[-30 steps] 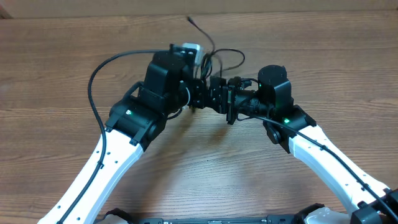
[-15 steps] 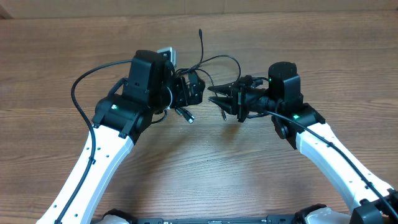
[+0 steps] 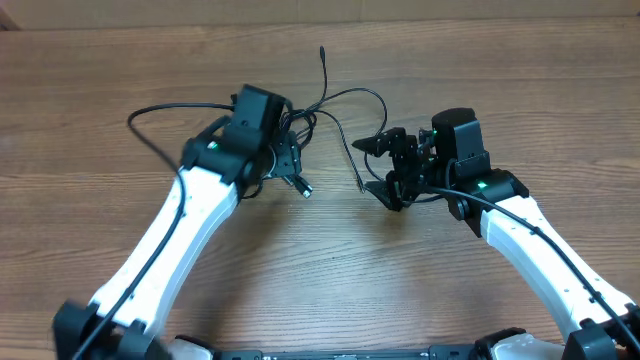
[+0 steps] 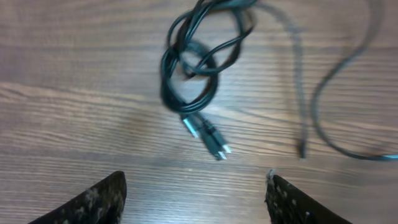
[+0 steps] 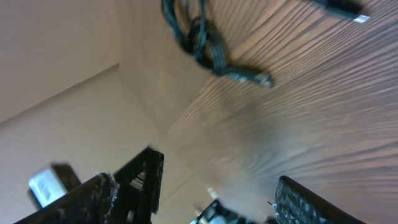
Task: Untangle cables
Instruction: 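Open both grippers and pull them apart, releasing the cables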
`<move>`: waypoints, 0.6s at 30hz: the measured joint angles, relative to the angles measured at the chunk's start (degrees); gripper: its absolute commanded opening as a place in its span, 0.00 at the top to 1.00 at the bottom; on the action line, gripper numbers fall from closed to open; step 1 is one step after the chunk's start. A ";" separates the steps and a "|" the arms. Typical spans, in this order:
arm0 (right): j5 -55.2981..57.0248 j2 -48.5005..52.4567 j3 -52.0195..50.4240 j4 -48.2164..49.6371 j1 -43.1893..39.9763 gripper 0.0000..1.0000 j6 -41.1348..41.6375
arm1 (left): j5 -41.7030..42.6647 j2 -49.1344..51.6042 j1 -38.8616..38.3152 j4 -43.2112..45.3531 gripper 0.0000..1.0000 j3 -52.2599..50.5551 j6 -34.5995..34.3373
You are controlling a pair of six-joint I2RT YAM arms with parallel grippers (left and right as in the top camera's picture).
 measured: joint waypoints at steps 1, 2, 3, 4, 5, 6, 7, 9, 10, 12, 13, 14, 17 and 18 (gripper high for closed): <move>0.66 0.00 0.00 -0.55 0.00 0.19 -0.98 | -0.31 1.42 0.00 -0.02 0.27 0.00 -0.28; 1.22 0.00 0.00 -1.22 -0.02 0.19 -2.03 | -0.52 3.15 0.00 0.00 0.27 0.00 -1.07; 1.75 0.00 0.00 -1.64 0.00 0.18 -2.80 | -0.68 4.46 0.00 0.00 0.28 0.00 -1.68; 2.34 0.00 0.00 -2.29 -0.02 0.18 -3.76 | -0.76 5.77 0.00 0.00 0.28 0.00 -2.64; 2.86 0.00 0.00 -2.99 0.00 0.18 -4.57 | -0.90 7.17 0.00 0.07 0.30 0.00 -3.56; 3.28 0.00 0.00 -3.43 -0.02 0.18 -5.01 | -0.96 8.22 0.00 0.22 0.32 0.00 -4.37; 3.76 0.00 0.00 -4.22 0.00 0.18 -5.51 | -1.07 9.49 0.04 0.61 0.39 0.00 -5.20; 4.42 0.00 0.00 -4.87 0.00 0.17 -6.32 | -1.18 11.72 0.20 1.38 0.53 -0.02 -6.54; 4.76 0.00 0.00 -5.11 -0.02 0.17 -6.82 | -1.18 12.68 0.35 1.77 0.54 -0.02 -7.13; 5.31 0.00 0.00 -5.27 -0.02 0.17 -8.00 | -1.16 14.82 0.90 2.64 0.53 -0.02 -8.04; 5.42 0.00 0.00 -5.33 -0.02 0.17 -8.48 | -1.16 15.58 1.22 3.06 0.52 -0.02 -8.48; 5.57 0.00 0.00 -5.62 -0.02 0.17 -8.83 | -1.16 16.50 1.64 3.67 0.53 -0.02 -8.90; 5.97 0.00 0.00 -6.43 -0.02 0.15 -9.38 | -1.16 18.58 2.93 5.70 0.51 -0.02 -9.40; 6.05 0.00 0.00 -6.62 0.00 0.14 -9.49 | -1.16 19.02 3.21 6.21 0.48 -0.02 -9.46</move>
